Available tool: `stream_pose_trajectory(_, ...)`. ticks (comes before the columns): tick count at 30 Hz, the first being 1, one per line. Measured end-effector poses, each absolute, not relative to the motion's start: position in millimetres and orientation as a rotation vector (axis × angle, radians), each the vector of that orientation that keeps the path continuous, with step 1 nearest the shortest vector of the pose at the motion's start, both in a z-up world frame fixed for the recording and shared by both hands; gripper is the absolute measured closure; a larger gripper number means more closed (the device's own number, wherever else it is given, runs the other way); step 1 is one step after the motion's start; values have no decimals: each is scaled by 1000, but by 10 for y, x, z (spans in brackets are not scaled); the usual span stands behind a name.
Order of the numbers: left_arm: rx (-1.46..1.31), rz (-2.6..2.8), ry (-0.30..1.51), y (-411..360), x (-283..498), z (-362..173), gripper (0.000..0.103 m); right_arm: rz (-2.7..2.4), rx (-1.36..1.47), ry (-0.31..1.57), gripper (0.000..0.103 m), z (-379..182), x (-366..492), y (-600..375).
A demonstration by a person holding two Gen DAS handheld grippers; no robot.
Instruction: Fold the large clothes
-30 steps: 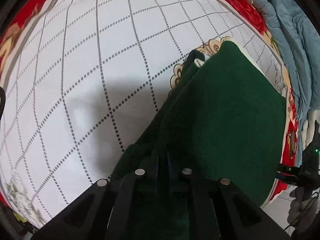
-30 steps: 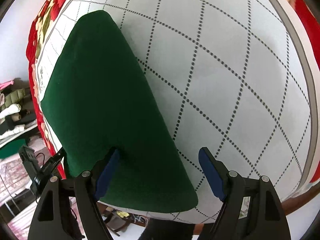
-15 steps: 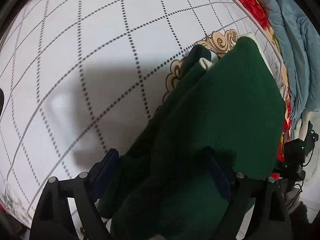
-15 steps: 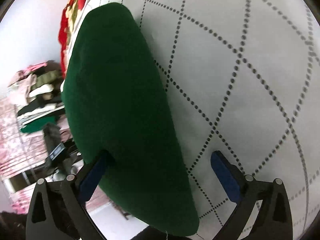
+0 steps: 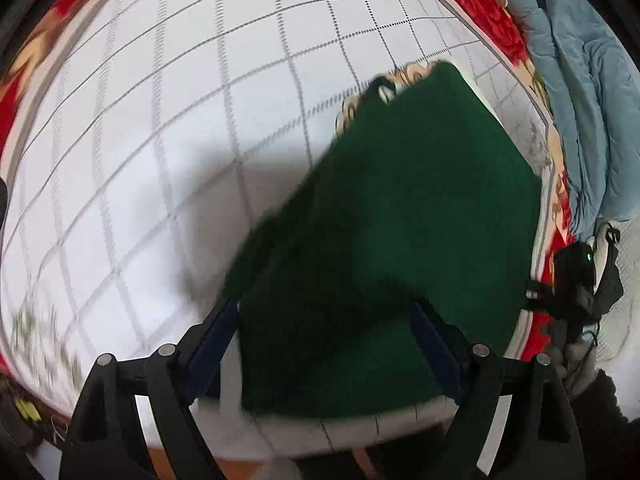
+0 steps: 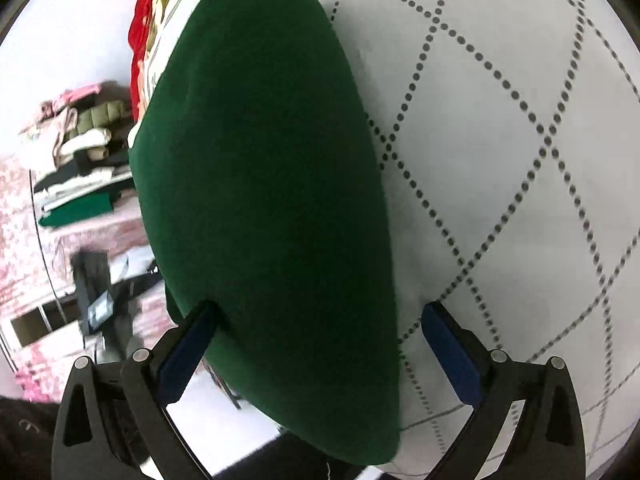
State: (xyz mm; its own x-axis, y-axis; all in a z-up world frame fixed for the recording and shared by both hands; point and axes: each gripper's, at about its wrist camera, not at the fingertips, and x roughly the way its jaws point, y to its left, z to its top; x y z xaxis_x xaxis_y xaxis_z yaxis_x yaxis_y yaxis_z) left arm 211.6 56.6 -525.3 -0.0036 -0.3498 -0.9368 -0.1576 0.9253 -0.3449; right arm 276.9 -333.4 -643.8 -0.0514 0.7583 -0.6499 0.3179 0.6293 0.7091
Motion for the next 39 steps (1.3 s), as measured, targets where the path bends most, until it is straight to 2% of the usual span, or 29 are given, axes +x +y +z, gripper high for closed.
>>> stream_pose_trajectory(8, -479, 7, 1543, 555, 1431, -5411, 13, 253, 1041, 1559, 0, -6171, 2332, -3543)
stream_pose_trajectory(13, -695, 44, 1549, 488, 1001, -5651, 13, 169, 1139, 1568, 0, -6178, 2010, -3656)
stream_pose_trajectory(17, -878, 44, 1484, 354, 1011, -5923, 13, 156, 1206, 1573, 0, -6275, 1797, -3711)
stream_pose_trajectory(20, -897, 59, 1414, 259, 1106, -5935, 13, 171, 1287, 1571, 0, -6472, 1636, -3621)
stream_pose_trajectory(24, -909, 66, 1376, 173, 1177, -5967, 12, 202, 1397, 1473, 0, -6721, 1554, -3506)
stream_pose_trajectory(29, -915, 37, 1345, 74, 1283, -6058, 4, 332, 1236, 1489, 4, -6648, 1787, -3130)
stream_pose_trajectory(30, -919, 23, 1337, 70, 1232, -6059, 3, 340, 1218, 1489, 10, -6621, 1819, -3086)
stream_pose_trajectory(31, -918, 8, 1337, 128, 1218, -6058, 2, 351, 1240, 1484, 30, -6615, 1811, -3088)
stream_pose_trajectory(33, -921, -10, 1323, 246, 1198, -6031, 0, 376, 1349, 1475, 48, -6623, 1779, -3095)
stream_pose_trajectory(39, -1039, -13, 1257, 328, 1228, -6087, 0, 390, 1541, 1496, 58, -6493, 1744, -2935)
